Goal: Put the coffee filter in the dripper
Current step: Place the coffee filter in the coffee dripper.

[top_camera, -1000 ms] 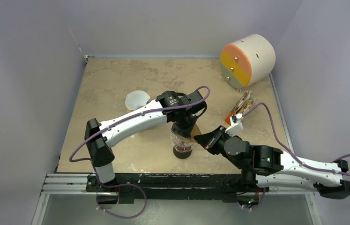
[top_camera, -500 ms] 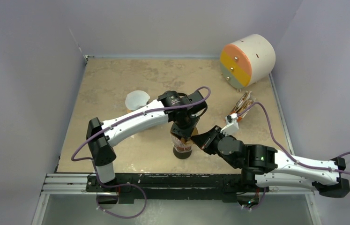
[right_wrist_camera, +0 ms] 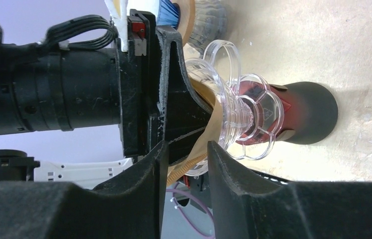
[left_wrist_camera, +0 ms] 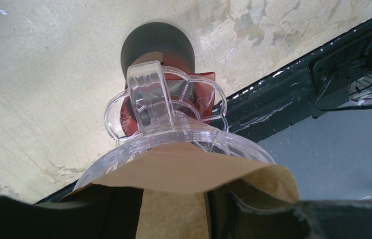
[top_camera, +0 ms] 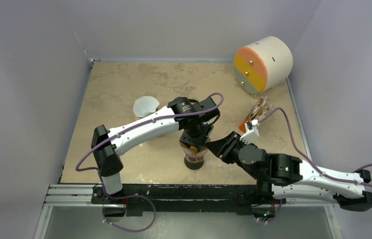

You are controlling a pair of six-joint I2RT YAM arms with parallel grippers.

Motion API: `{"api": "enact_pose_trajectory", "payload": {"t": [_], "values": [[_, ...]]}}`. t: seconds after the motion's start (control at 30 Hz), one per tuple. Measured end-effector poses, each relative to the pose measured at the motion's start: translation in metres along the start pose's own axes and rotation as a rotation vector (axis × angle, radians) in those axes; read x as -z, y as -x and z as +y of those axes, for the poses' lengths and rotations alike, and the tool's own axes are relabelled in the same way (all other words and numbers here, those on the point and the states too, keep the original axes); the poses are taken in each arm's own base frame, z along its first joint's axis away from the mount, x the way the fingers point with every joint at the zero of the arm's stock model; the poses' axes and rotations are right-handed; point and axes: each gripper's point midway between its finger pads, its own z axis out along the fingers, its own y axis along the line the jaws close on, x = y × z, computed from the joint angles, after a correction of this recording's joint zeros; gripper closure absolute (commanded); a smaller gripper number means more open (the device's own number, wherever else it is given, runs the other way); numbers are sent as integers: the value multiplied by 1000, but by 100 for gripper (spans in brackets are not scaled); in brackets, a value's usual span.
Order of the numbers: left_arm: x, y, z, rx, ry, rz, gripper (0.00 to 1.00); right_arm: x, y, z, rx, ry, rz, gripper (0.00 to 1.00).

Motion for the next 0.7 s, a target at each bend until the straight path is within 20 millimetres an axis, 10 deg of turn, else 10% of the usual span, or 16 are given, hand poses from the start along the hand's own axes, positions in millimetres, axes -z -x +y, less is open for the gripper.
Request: {"api": "enact_pose_trajectory", "payload": {"t": [0.33, 0.7], "values": [[6, 0, -4, -1, -26, -11, 50, 19, 21, 1, -5, 19, -37, 59], [6, -1, -5, -2, -36, -5, 84, 33, 40, -17, 4, -4, -86, 59]]}}
